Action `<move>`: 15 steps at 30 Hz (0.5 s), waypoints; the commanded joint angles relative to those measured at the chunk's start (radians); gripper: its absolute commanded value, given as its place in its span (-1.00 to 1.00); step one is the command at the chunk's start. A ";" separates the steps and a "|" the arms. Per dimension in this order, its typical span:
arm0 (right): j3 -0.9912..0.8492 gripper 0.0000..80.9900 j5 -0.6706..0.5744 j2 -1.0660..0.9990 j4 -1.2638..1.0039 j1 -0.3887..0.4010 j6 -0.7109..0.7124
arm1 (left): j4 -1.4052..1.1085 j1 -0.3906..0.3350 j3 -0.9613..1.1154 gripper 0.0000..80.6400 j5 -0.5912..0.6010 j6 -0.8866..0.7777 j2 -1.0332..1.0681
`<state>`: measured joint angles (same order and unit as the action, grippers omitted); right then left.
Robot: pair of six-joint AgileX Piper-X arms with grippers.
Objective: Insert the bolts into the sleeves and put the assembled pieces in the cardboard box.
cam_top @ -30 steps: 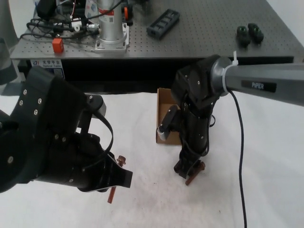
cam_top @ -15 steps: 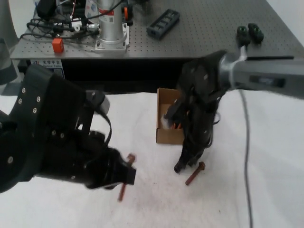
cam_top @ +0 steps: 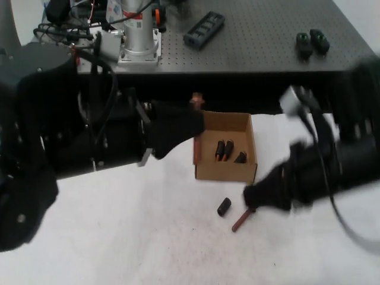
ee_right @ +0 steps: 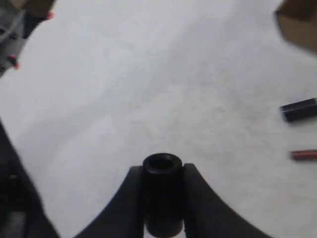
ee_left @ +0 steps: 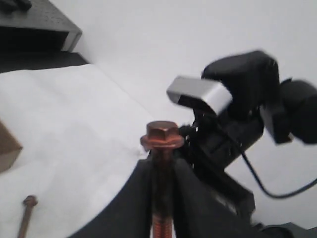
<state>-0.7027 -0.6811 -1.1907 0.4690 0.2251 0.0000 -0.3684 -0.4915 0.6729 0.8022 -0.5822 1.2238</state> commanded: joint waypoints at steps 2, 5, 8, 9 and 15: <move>0.145 -0.97 -0.060 0.061 -0.306 0.108 -0.187 | -0.162 0.003 -0.001 -0.99 0.072 -0.126 0.059; 0.180 -0.97 -0.016 0.061 -0.487 0.168 -0.249 | -0.196 0.003 -0.001 -0.99 0.078 -0.156 0.086; 0.181 -0.97 0.036 0.061 -0.599 0.185 -0.286 | -0.191 0.003 -0.001 -0.99 0.082 -0.156 0.086; 0.181 -0.97 0.040 0.057 -0.637 0.185 -0.295 | -0.195 0.003 -0.001 -0.99 0.085 -0.156 0.086; 0.181 -0.97 0.044 0.034 -0.784 0.183 -0.364 | -0.195 0.003 -0.001 -0.99 0.128 -0.158 0.086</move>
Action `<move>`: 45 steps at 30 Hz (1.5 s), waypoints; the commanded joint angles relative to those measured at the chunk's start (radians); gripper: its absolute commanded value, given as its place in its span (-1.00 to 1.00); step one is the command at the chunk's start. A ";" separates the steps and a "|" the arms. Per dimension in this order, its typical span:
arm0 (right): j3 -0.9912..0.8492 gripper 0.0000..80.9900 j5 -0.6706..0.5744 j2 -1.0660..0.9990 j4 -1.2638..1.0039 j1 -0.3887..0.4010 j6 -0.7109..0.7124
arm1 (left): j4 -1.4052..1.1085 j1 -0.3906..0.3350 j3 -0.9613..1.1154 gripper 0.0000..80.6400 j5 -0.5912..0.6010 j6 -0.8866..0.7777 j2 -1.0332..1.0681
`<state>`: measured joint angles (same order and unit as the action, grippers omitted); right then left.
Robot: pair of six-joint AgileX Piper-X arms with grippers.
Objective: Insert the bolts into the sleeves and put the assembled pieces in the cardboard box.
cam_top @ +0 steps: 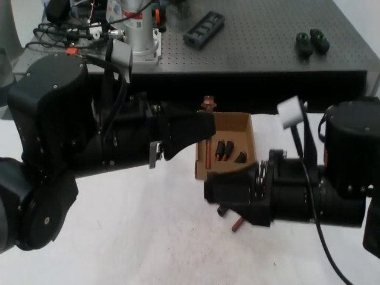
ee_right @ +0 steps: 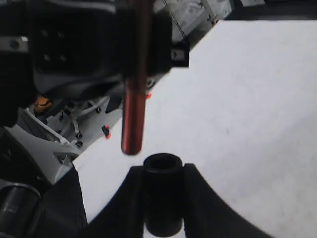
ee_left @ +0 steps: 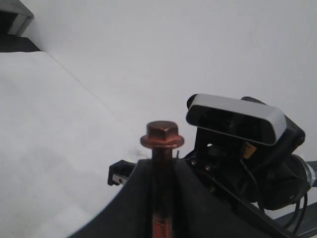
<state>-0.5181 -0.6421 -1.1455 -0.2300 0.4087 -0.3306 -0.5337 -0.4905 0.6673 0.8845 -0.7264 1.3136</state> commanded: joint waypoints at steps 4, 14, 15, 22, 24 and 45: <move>-0.004 -0.97 -0.005 -0.011 -0.091 0.000 -0.036 | -0.029 0.002 0.004 -0.99 0.047 -0.014 -0.003; -0.004 -0.97 -0.112 -0.011 -0.092 0.000 -0.036 | -0.029 0.002 0.004 -0.99 0.047 -0.014 -0.003; -0.004 -0.97 -0.115 -0.011 -0.088 0.000 -0.036 | -0.029 0.002 0.004 -0.99 0.047 -0.014 -0.003; -0.004 -0.97 -0.140 -0.011 -0.081 0.000 -0.036 | -0.029 0.002 0.004 -0.99 0.047 -0.012 -0.003; -0.004 -0.97 -0.140 -0.011 -0.085 0.000 -0.032 | -0.029 0.002 0.004 -0.99 0.047 -0.012 -0.003; -0.004 -0.97 -0.135 -0.011 -0.131 0.000 -0.032 | -0.029 0.002 0.004 -0.99 0.047 -0.006 -0.003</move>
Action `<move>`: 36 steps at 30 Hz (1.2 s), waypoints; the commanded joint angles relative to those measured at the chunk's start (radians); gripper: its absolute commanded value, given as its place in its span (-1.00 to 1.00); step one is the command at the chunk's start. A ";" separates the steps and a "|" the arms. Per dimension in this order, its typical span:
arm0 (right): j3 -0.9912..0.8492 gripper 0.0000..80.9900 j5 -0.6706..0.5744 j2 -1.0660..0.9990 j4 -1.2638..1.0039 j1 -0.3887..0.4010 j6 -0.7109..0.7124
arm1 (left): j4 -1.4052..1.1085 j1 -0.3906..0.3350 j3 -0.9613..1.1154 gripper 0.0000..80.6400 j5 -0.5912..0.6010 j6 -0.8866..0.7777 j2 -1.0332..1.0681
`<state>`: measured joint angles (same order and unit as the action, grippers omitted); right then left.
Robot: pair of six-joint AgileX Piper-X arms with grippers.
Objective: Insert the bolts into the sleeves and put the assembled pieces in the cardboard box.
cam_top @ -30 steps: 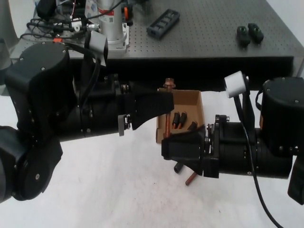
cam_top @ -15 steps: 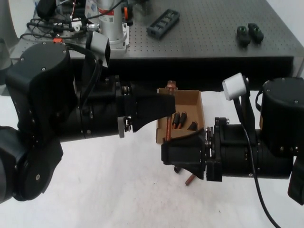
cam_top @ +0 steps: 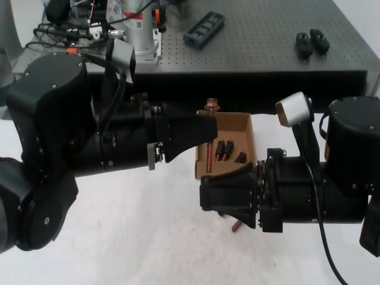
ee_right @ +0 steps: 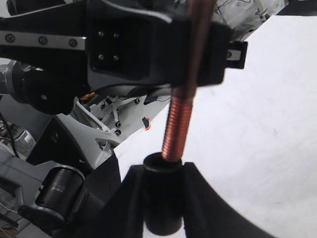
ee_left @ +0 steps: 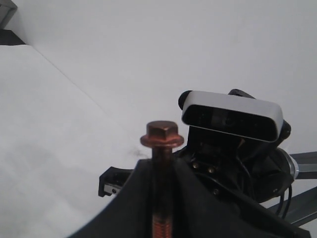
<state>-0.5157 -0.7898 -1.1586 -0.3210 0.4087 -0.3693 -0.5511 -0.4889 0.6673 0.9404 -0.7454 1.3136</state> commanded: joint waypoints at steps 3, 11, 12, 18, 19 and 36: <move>-0.006 -0.97 0.038 0.003 -0.078 0.000 0.003 | -0.012 0.000 0.004 -0.99 0.007 0.013 -0.003; -0.006 -0.97 0.126 0.003 -0.109 0.000 -0.020 | -0.012 0.000 0.004 -0.99 0.014 0.038 -0.003; -0.006 -0.97 0.125 0.003 -0.112 0.000 -0.020 | -0.012 0.000 0.004 -0.99 0.014 0.047 -0.003; -0.006 -0.97 0.125 0.003 -0.112 0.000 -0.020 | -0.012 0.000 0.004 -0.99 0.014 0.069 -0.003; -0.006 -0.97 0.125 0.006 -0.111 0.000 -0.024 | -0.012 0.000 0.004 -0.99 0.012 0.076 -0.003; -0.009 -0.97 0.167 0.008 -0.179 -0.005 -0.035 | -0.012 0.000 0.004 -0.91 0.006 0.125 -0.003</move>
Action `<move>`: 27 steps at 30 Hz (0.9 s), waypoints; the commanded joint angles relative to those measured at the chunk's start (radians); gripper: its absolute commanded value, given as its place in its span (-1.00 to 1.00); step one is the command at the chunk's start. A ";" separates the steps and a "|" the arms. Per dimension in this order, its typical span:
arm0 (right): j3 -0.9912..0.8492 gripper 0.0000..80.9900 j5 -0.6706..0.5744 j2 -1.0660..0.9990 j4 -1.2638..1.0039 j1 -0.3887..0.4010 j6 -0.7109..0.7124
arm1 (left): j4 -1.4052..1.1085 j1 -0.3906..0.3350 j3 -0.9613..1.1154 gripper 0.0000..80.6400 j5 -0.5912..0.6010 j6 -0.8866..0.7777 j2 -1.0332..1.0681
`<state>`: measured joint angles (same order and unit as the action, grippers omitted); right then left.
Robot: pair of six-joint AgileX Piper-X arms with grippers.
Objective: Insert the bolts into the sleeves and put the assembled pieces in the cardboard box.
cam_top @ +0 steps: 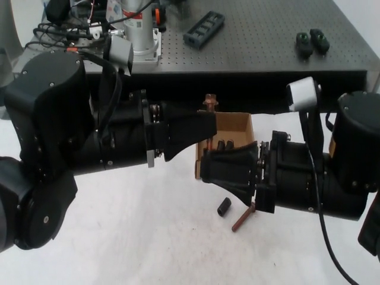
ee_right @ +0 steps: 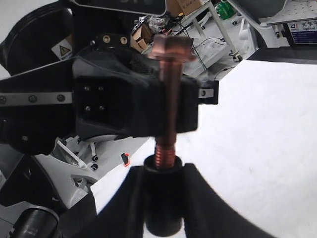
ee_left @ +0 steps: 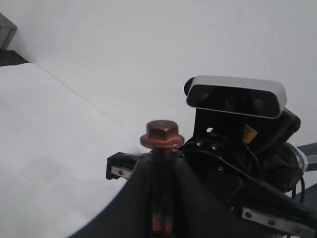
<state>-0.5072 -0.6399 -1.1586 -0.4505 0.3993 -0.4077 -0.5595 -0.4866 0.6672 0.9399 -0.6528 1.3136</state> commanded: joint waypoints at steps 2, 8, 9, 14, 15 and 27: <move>-0.018 -0.97 0.043 0.008 -0.048 -0.011 0.005 | -0.004 -0.002 0.005 -0.55 0.007 0.037 -0.003; -0.058 -0.97 0.165 -0.012 -0.014 -0.124 0.097 | 0.057 -0.002 0.005 0.36 -0.161 0.044 -0.003; -0.080 -0.97 0.179 -0.027 0.009 -0.149 0.121 | 0.075 -0.002 0.005 0.34 -0.175 0.063 -0.003; -0.272 -0.97 0.253 -0.200 0.206 -0.238 0.254 | 0.151 -0.002 0.005 0.26 -0.198 0.116 -0.003; -0.317 -0.97 0.274 -0.244 0.251 -0.244 0.274 | 0.167 -0.002 0.005 0.26 -0.202 0.116 -0.003; -1.045 -0.97 0.616 -0.913 0.875 -0.242 0.449 | 0.445 -0.002 0.010 0.20 -0.351 0.256 0.001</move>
<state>-1.3967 -0.0600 -2.0000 0.2822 0.1563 0.0139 -0.1100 -0.4866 0.6726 0.6132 -0.4263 1.3191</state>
